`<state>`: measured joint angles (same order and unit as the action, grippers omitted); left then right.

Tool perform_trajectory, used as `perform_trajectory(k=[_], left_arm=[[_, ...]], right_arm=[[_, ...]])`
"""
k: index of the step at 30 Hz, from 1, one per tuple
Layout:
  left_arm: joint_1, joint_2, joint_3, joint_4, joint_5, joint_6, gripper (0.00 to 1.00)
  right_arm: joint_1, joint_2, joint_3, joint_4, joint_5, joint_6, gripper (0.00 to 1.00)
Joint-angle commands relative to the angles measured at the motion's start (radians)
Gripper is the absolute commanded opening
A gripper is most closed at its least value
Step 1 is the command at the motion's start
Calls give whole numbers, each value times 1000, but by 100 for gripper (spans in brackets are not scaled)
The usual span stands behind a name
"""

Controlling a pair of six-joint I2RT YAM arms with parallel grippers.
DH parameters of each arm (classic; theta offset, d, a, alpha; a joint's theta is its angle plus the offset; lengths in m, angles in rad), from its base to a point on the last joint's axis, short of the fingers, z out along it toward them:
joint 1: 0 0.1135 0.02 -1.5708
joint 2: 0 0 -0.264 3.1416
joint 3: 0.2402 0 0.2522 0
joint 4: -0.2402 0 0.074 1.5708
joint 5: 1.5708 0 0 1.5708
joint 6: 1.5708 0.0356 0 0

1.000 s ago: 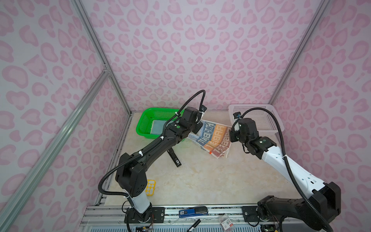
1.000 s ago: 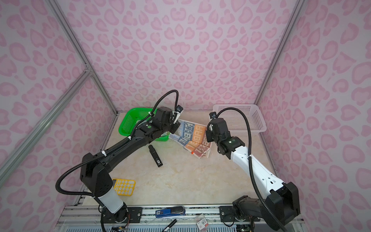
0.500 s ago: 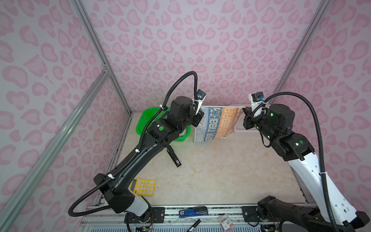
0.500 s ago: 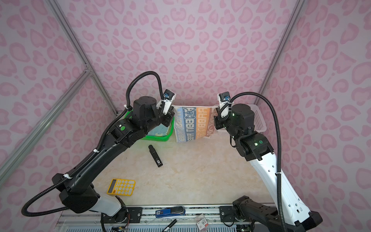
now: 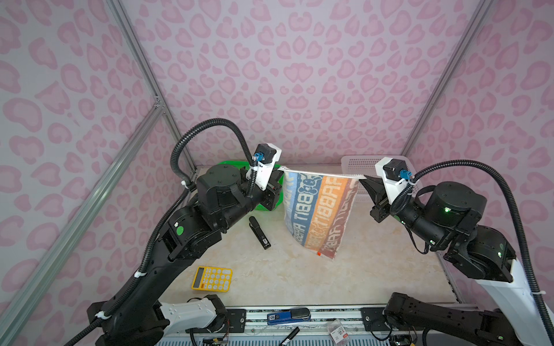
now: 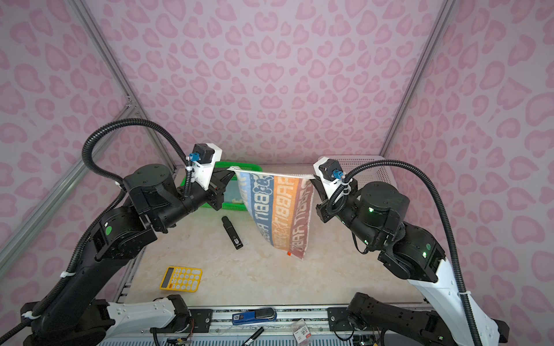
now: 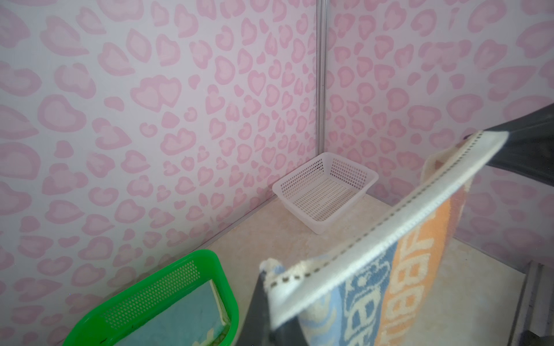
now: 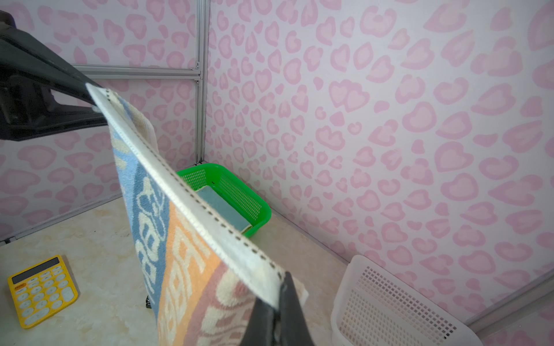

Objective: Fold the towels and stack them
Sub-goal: 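Lift the towel high with both grippers, pulling its held edge taut, then lower the hanging towel flat onto the table with both grippers, drawing toward the robot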

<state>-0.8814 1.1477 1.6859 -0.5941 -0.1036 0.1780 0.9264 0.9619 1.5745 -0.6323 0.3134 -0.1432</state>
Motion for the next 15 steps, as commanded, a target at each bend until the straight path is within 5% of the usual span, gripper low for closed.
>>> perform_trajectory(k=[1, 9, 15], left_arm=[[2, -35, -45, 21, 2, -58, 2], [6, 95, -67, 66, -138, -7, 2], [49, 300, -14, 93, -215, 12, 2]], right_arm=[[11, -21, -51, 10, 133, 0, 0], [-27, -5, -159, 35, 273, -12, 0], [-270, 41, -231, 57, 54, 56, 0]])
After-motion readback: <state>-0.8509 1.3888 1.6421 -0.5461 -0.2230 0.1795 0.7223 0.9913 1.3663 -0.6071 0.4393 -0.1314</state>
